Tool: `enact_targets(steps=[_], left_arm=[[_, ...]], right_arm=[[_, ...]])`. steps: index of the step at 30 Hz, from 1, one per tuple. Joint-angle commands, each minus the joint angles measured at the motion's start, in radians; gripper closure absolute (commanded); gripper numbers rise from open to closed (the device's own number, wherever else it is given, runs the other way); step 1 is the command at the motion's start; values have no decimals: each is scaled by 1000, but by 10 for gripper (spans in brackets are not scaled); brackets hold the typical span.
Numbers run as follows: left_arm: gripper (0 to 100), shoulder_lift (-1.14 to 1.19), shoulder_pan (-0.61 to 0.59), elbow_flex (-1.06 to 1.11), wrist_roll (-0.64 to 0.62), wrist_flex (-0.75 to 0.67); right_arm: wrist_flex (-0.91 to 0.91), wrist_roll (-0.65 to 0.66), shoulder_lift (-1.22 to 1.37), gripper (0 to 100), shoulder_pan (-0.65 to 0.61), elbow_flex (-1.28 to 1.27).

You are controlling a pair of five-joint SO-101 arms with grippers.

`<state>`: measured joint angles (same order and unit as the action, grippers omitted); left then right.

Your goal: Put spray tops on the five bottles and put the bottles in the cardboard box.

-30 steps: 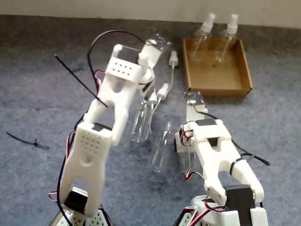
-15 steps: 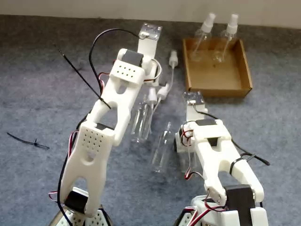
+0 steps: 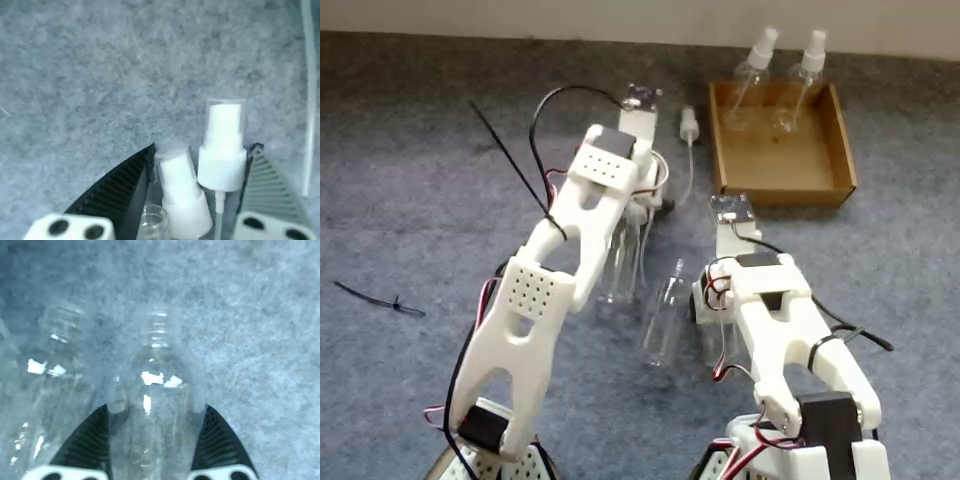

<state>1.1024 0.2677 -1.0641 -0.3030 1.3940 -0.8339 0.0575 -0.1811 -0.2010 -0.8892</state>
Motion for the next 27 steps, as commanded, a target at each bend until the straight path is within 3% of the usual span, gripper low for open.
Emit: enact_targets(steps=[1,9,16,27], left_arm=[[723,-21,-27,-79,-40,32],[732,-12,-30,-320,-5,229],[757,-12,-28,-328,-92,224],[761,136,-19,-331,-92,222]], right_arm=[[44,20,7,994,27,-2],[44,20,8,994,24,-4],[44,20,5,994,24,-21],[44,20,5,994,22,-22]])
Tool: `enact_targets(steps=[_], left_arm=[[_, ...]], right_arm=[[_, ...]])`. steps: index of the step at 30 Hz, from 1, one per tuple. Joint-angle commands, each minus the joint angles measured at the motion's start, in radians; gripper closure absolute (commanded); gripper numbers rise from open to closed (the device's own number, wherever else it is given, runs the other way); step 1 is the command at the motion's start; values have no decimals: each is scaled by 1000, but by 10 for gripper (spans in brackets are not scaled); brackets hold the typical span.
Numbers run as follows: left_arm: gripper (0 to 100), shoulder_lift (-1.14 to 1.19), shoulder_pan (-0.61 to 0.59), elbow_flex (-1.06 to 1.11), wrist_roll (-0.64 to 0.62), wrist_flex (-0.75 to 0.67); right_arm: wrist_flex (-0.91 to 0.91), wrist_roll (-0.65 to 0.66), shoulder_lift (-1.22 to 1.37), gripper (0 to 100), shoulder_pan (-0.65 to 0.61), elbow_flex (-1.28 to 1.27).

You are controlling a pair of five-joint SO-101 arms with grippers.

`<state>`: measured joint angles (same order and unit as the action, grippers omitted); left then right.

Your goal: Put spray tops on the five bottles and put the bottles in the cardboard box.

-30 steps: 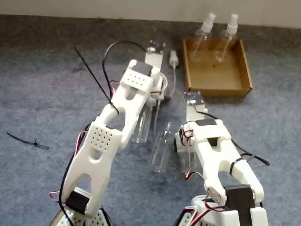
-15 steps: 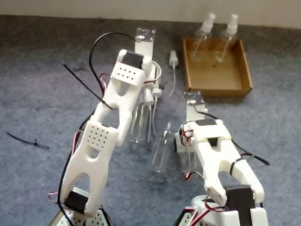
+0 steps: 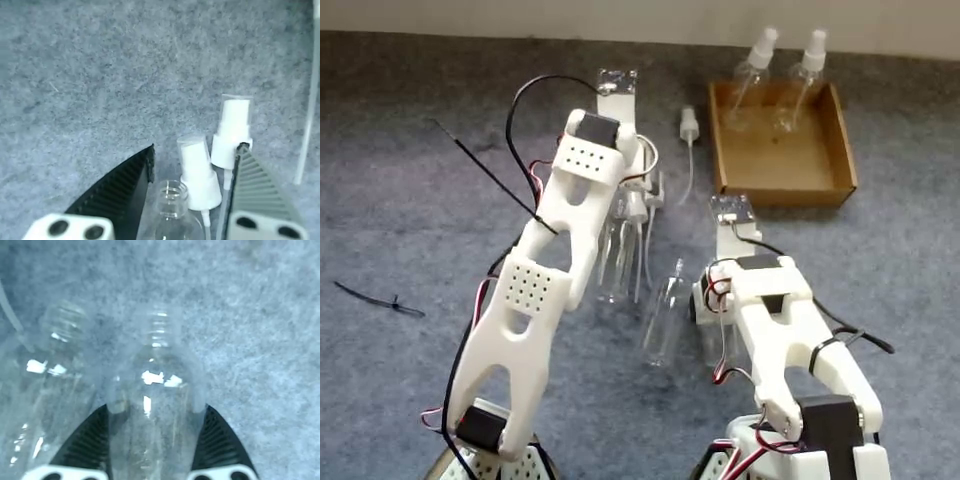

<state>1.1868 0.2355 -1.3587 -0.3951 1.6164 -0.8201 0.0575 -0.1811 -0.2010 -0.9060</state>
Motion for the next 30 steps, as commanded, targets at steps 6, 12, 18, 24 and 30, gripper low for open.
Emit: enact_targets(steps=[6,12,18,24,30], left_arm=[[818,128,10,-36,18,8],[829,125,7,-42,28,75],[879,127,-33,-280,61,138],[884,84,-48,-286,95,140],[884,76,-107,-294,91,141]], right_arm=[[30,20,7,994,22,-5],[30,20,7,994,10,-5],[30,20,7,994,-4,-7],[30,20,7,994,-4,-7],[30,20,8,994,-4,-7]])
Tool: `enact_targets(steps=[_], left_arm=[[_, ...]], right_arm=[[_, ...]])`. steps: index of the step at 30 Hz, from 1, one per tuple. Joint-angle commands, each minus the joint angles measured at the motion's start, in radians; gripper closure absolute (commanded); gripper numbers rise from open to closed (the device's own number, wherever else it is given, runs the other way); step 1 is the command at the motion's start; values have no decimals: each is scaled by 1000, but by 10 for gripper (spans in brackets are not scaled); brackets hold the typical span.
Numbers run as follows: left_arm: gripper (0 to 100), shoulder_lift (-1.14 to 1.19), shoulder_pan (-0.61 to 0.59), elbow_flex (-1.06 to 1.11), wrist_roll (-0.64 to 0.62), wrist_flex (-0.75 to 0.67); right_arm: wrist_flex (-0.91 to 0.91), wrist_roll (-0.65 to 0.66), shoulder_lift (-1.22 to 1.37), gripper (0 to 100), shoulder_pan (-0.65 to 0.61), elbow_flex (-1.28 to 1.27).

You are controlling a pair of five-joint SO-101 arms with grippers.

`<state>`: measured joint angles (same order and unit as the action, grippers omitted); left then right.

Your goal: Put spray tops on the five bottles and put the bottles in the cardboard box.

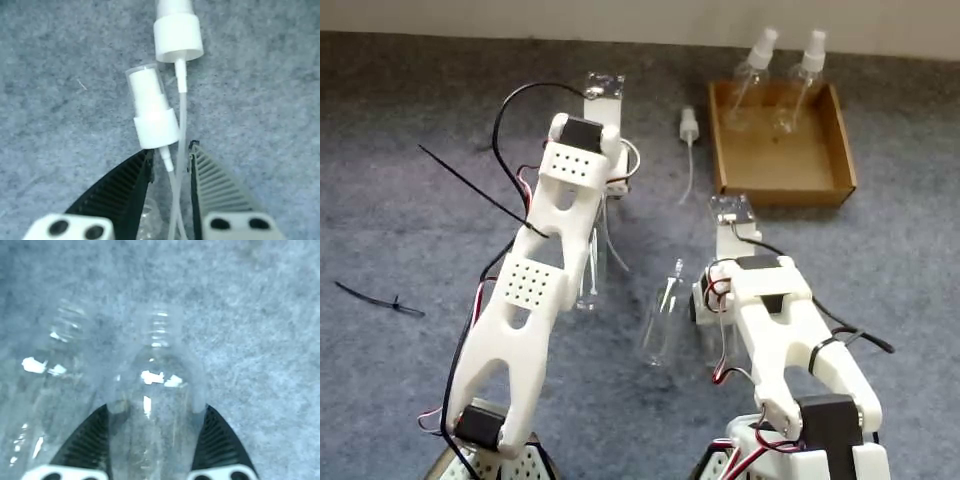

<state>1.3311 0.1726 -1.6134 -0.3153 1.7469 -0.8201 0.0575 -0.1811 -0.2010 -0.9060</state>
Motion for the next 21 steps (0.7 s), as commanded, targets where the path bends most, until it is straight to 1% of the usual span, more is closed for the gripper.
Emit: enact_targets(steps=[1,4,9,17,21], left_arm=[[884,-68,-51,-39,11,11],[884,-68,-70,-39,15,11],[884,-67,-139,-38,18,12],[884,-64,-214,-31,167,12],[884,-61,-340,-15,272,12]], right_arm=[[30,20,8,994,-4,-7],[30,20,8,994,-4,-7],[30,20,8,994,-4,-7],[30,20,8,994,-4,-7],[30,21,8,994,-4,-7]])
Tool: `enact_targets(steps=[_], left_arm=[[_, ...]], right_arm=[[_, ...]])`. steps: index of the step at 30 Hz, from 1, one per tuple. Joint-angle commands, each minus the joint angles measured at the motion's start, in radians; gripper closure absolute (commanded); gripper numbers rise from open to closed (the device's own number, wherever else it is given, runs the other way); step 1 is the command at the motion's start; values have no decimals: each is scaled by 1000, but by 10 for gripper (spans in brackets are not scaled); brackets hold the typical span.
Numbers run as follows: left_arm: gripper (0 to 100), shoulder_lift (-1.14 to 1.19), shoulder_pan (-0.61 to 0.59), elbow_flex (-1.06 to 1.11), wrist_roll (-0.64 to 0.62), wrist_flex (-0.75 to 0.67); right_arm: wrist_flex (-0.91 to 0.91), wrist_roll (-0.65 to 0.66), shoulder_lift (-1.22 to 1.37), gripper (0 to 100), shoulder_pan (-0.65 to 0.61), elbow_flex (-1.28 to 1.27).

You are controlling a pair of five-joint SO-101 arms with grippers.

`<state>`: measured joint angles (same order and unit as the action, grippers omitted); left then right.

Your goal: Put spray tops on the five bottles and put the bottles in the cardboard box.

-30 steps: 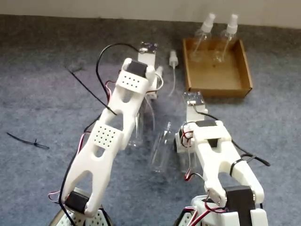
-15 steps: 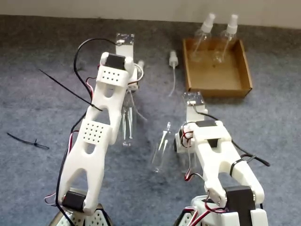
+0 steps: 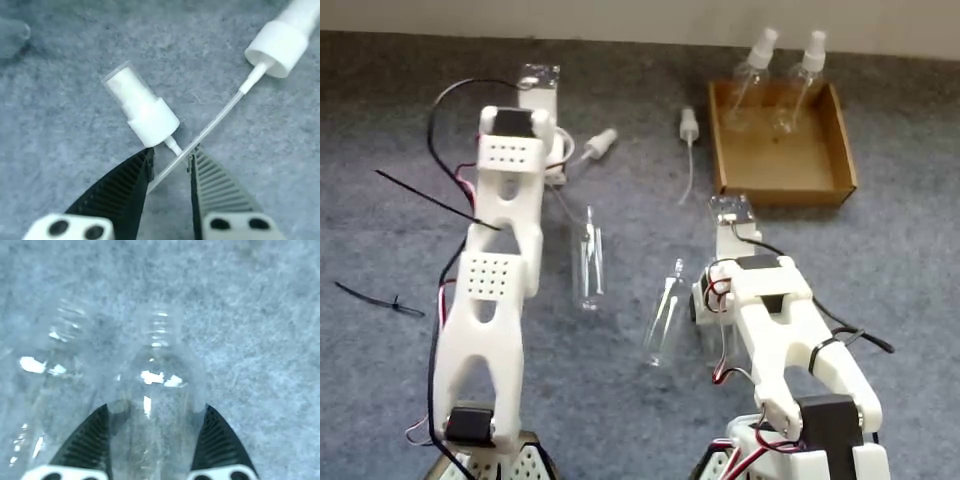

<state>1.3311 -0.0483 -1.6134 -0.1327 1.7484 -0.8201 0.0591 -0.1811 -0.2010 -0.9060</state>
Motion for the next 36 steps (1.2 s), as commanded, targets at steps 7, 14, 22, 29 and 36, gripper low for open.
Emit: enact_targets(steps=[7,14,22,29,36], left_arm=[[886,-62,-263,147,250,11],[888,-65,-348,236,437,11],[884,-85,-410,205,508,11],[861,-239,-392,208,493,12],[700,-529,-400,348,448,12]], right_arm=[[30,20,1,992,-4,-5],[30,18,7,992,-4,-5],[30,18,7,992,-4,-5],[30,18,7,992,-4,-5],[31,18,7,992,-4,-5]])
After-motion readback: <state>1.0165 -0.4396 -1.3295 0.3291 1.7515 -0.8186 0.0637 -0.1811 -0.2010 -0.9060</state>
